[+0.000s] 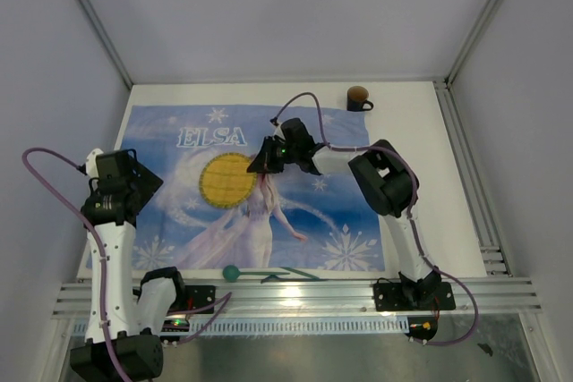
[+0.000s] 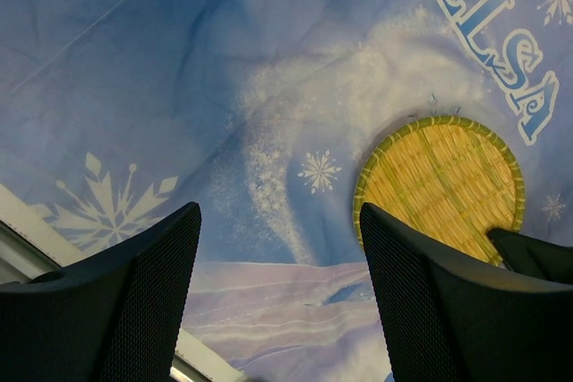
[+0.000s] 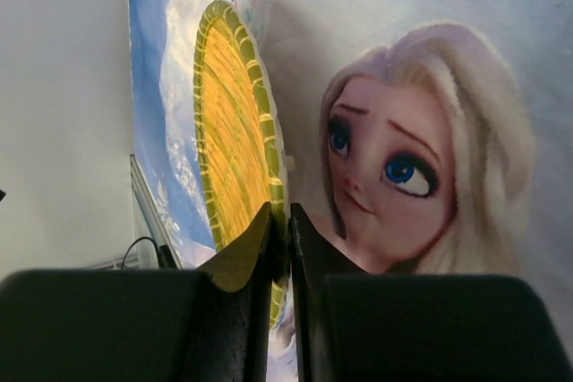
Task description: Set the dinner table for one person
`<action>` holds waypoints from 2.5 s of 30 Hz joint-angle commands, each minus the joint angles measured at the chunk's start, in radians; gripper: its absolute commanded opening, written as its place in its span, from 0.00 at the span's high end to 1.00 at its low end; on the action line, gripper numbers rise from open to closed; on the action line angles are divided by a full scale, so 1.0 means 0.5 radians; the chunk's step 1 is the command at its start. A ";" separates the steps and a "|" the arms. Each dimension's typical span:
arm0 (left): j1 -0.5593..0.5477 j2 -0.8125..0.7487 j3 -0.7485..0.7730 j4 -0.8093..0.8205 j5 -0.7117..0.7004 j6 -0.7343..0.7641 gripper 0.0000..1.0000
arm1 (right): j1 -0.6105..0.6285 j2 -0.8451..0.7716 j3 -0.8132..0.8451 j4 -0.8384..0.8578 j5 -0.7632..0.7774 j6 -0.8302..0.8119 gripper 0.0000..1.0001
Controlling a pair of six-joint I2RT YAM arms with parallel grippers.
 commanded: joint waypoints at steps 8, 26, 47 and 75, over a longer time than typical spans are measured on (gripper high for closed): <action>0.006 -0.042 -0.034 -0.022 -0.012 0.014 0.25 | 0.008 0.058 0.228 0.108 -0.067 0.007 0.97; 0.006 -0.063 -0.022 -0.071 0.022 0.042 0.25 | -0.013 -0.062 -0.076 0.080 0.022 -0.100 0.97; 0.006 -0.116 -0.071 -0.093 0.062 0.030 0.25 | -0.053 -0.031 -0.070 -0.042 0.090 -0.174 0.42; 0.006 -0.174 -0.178 0.036 0.178 0.070 0.24 | -0.016 -1.130 -0.098 -1.289 1.771 -1.045 0.01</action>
